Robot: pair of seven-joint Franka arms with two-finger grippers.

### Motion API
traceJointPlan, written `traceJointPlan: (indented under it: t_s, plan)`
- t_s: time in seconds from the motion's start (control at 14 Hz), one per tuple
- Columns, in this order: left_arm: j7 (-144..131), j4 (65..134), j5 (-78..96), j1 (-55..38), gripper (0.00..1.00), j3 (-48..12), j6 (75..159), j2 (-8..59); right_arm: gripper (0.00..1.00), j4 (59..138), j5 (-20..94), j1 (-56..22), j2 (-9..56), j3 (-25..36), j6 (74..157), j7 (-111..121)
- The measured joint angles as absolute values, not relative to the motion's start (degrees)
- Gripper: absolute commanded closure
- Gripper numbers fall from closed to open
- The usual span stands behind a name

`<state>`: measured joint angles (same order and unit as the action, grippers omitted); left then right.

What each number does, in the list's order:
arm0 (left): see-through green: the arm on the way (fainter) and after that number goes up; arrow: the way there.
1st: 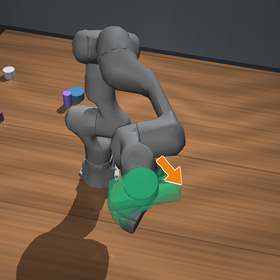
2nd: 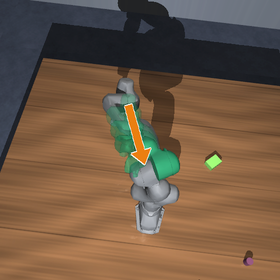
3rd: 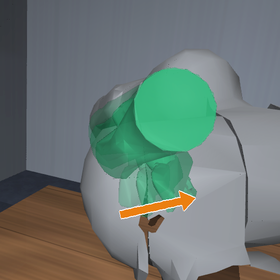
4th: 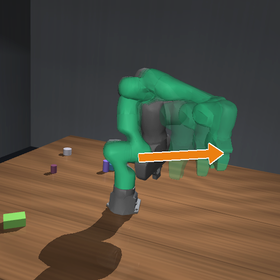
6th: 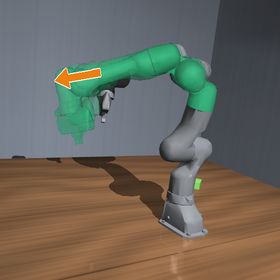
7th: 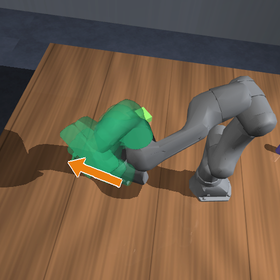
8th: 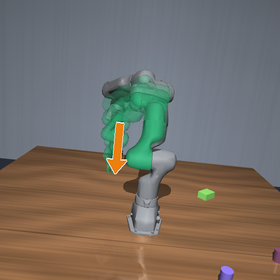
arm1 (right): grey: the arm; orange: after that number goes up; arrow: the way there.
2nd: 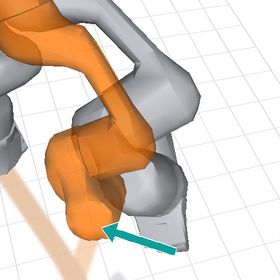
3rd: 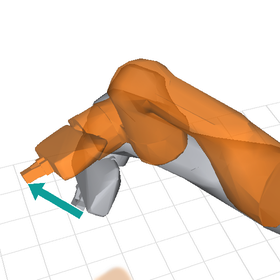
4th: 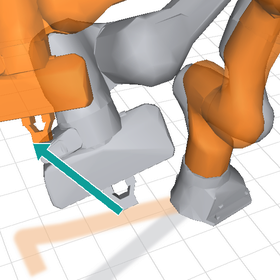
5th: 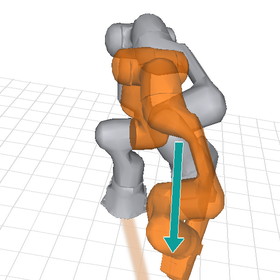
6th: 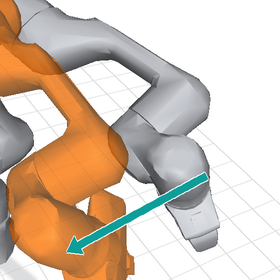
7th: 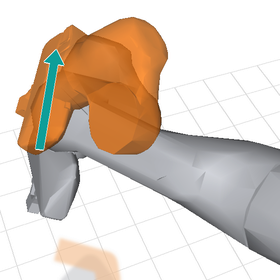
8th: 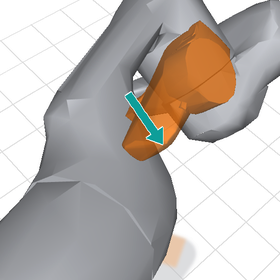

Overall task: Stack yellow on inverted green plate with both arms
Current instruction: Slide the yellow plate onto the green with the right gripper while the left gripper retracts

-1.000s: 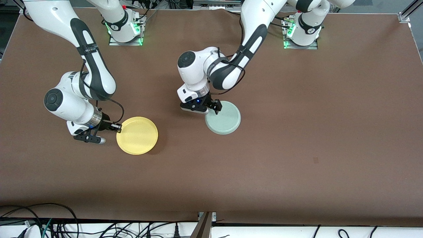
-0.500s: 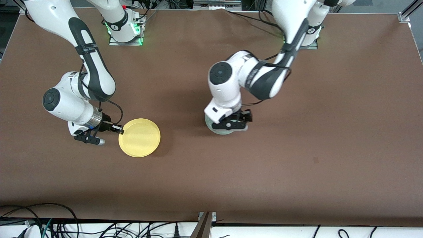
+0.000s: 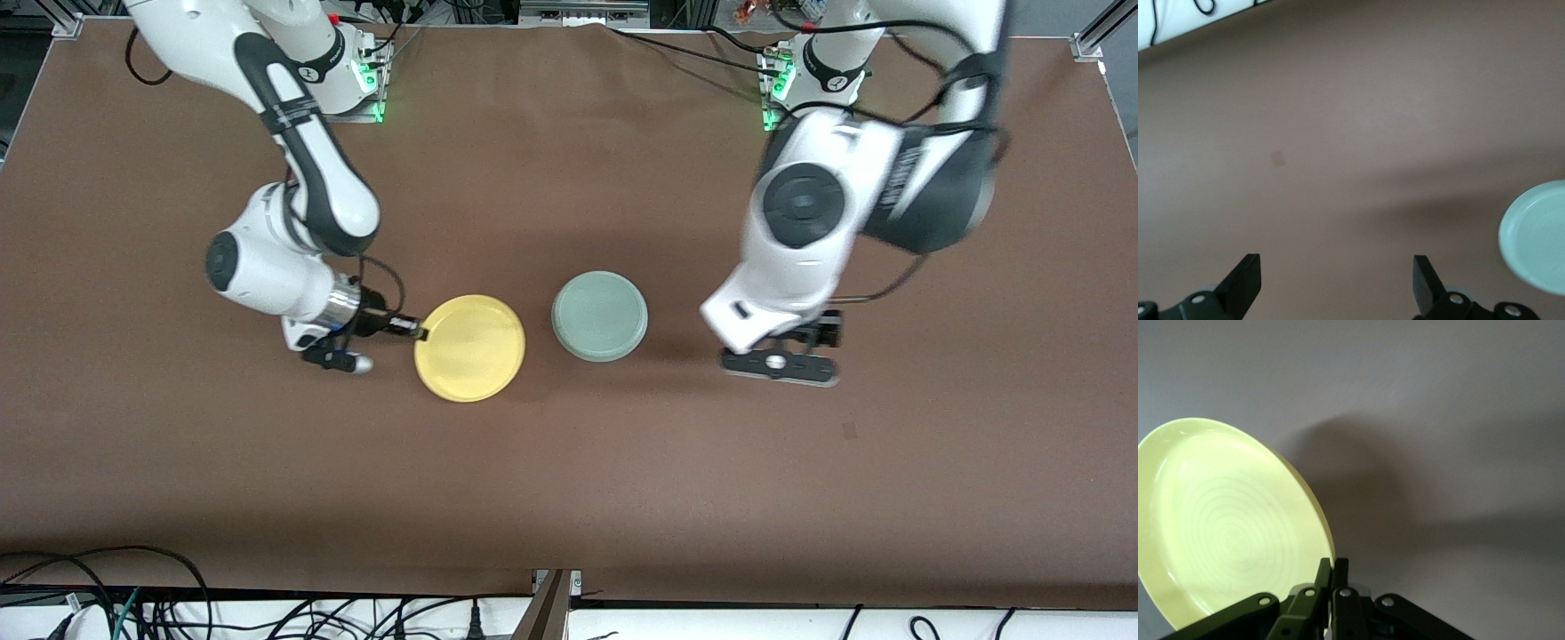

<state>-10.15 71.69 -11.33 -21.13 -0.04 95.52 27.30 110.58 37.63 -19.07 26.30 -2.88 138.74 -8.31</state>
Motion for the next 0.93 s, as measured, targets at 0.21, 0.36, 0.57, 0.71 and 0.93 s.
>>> traceJointPlan:
  t_s: [0.21, 0.36, 0.57, 0.71, 0.93]
  plan:
    - [1.3, 71.7, -5.3, -12.8, 0.00, 0.0, 90.5, 21.9, 1.00, 110.5, 37.8, -26.8, 27.3, -3.1, 142.5, -15.9]
    - [8.0, 71.8, -4.1, -8.2, 0.00, 0.2, 88.3, 18.5, 1.00, 110.5, 37.8, -32.9, 28.8, -3.2, 148.7, -22.3]
    - [10.5, 75.1, -3.9, -4.3, 0.00, 0.4, 87.3, 13.0, 1.00, 110.5, 37.9, -39.9, 31.5, -3.2, 155.5, -27.7]
    - [10.5, 79.4, -3.7, -2.4, 0.00, 0.4, 87.4, 8.9, 1.00, 110.5, 37.9, -41.4, 32.6, -3.2, 156.2, -29.2]
    - [10.5, 85.5, 0.1, 1.1, 0.00, 0.3, 88.8, 3.8, 1.00, 110.5, 37.9, -41.6, 33.3, -2.9, 156.7, -29.4]
